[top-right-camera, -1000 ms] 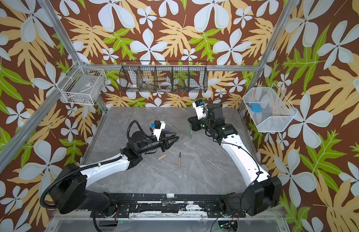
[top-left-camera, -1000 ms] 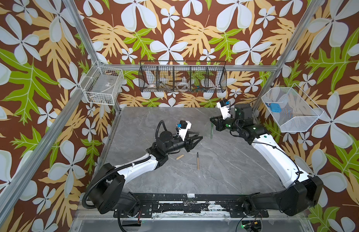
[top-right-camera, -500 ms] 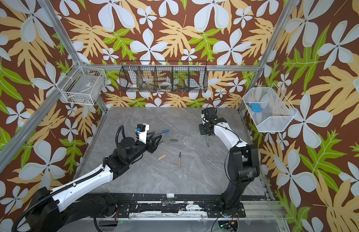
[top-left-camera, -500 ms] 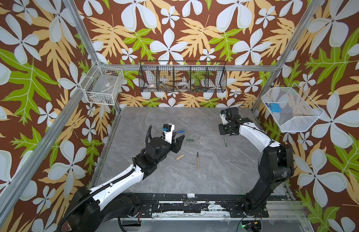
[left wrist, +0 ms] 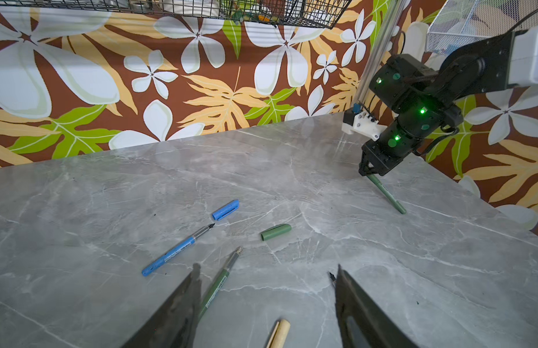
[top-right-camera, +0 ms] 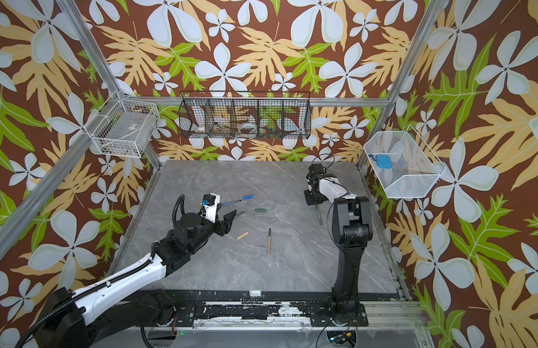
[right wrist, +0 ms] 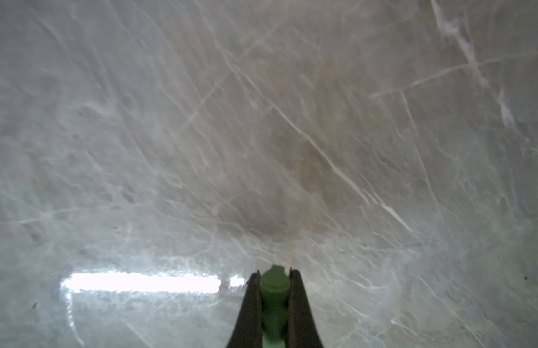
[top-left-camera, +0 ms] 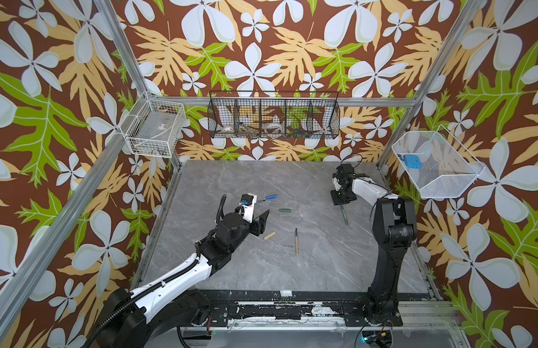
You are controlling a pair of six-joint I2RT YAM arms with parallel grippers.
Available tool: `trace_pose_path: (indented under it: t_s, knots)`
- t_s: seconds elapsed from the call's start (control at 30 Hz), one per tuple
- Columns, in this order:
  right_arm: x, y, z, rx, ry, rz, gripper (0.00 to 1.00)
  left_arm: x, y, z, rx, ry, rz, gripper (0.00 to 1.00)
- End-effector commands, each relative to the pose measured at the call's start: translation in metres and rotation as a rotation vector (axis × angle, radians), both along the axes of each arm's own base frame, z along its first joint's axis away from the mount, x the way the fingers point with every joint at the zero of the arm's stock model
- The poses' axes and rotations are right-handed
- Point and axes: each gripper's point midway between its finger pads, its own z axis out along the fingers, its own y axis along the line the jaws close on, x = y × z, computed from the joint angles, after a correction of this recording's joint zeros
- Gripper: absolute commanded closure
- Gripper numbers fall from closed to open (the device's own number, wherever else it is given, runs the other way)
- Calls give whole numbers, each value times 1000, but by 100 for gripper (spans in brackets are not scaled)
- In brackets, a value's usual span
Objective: Insert pens into pen caps
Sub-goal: Place a pen at the middle-right of the table.
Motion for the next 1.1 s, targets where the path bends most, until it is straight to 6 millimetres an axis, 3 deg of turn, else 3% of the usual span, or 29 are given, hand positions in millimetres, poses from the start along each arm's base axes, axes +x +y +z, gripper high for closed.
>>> trace_pose_path:
  t_s: [0.0, 0.13, 0.23, 0.4, 0.53, 0.67, 0.83, 0.97, 1.07]
  knots:
    - [-6, -6, -10, -13, 36, -4, 100, -2, 0, 9, -13, -33, -12, 29]
    - [-12, -13, -27, 1, 73, -21, 100, -3, 0, 8, -13, -32, -13, 29]
    - [-14, -14, -34, 3, 81, -25, 92, -2, -1, 6, -9, -26, -13, 28]
    - [-14, -17, -31, -9, 71, -34, 82, -1, -1, 5, -9, -27, -11, 25]
    - [-3, -21, -13, -30, 21, -41, 69, -1, 1, 5, -5, -28, -2, 22]
    - [12, -16, 25, -5, -85, -43, 62, 1, 5, 12, -21, -41, 23, 16]
    - [14, 21, 78, 181, -264, -1, 57, 3, 8, 25, -83, -40, 57, 10]
    - [-4, 69, 101, 395, -347, 85, 57, 1, 12, 28, -151, -37, 76, 2]
    - [-24, 91, 112, 499, -366, 113, 57, 1, 10, 37, -192, -43, 69, 0]
